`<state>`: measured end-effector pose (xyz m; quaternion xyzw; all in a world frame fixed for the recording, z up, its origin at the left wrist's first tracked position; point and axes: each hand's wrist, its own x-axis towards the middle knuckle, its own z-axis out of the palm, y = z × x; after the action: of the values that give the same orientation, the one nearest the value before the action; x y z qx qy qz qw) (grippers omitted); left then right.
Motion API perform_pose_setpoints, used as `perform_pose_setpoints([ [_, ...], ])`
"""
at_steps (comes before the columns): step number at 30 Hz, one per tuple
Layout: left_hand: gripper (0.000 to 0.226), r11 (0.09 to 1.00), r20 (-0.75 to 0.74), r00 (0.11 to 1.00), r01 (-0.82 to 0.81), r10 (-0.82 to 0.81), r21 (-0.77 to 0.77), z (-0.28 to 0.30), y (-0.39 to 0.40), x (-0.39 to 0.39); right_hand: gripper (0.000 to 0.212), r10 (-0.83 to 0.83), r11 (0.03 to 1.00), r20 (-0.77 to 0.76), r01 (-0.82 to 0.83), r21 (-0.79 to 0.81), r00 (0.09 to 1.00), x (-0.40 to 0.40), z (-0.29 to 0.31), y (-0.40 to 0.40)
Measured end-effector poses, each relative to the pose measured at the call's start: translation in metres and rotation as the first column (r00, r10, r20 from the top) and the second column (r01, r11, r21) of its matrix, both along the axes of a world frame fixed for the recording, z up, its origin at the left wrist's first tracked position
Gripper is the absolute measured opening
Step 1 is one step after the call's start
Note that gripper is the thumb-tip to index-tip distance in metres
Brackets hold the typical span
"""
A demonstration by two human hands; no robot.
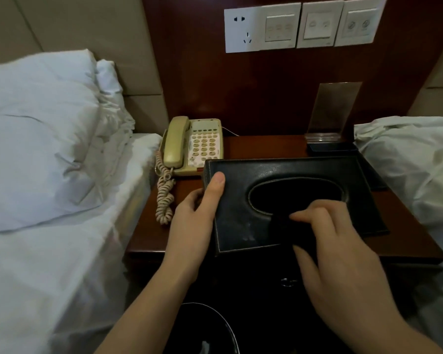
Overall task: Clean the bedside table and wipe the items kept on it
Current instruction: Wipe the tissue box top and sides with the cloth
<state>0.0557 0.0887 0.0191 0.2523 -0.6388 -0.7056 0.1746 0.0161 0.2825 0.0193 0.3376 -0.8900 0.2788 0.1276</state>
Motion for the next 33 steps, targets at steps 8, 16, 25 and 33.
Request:
perform_pose_setpoints([
  [8, 0.063, 0.999, 0.012, 1.0, -0.009, 0.01, -0.038, -0.001, 0.0, 0.005, 0.057, 0.225, 0.973, 0.029, -0.223, -0.057, 0.974, 0.003, 0.007, -0.021],
  [16, 0.048, 0.998, -0.067, 0.996, 0.057, -0.057, -0.002, 0.01, -0.003, 0.009, 0.032, 0.2, 0.962, -0.077, -0.211, -0.171, 0.977, -0.017, 0.037, -0.063],
  [25, 0.049, 0.991, -0.006, 0.995, 0.1, -0.1, 0.085, 0.01, -0.014, 0.013, 0.045, 0.326, 0.944, -0.072, -0.329, -0.031, 0.942, 0.02, 0.022, -0.051],
  [33, 0.058, 0.991, -0.026, 0.993, 0.113, -0.111, 0.072, 0.014, -0.014, 0.012, 0.031, 0.202, 0.964, -0.11, -0.217, -0.152, 0.973, -0.004, 0.038, -0.074],
])
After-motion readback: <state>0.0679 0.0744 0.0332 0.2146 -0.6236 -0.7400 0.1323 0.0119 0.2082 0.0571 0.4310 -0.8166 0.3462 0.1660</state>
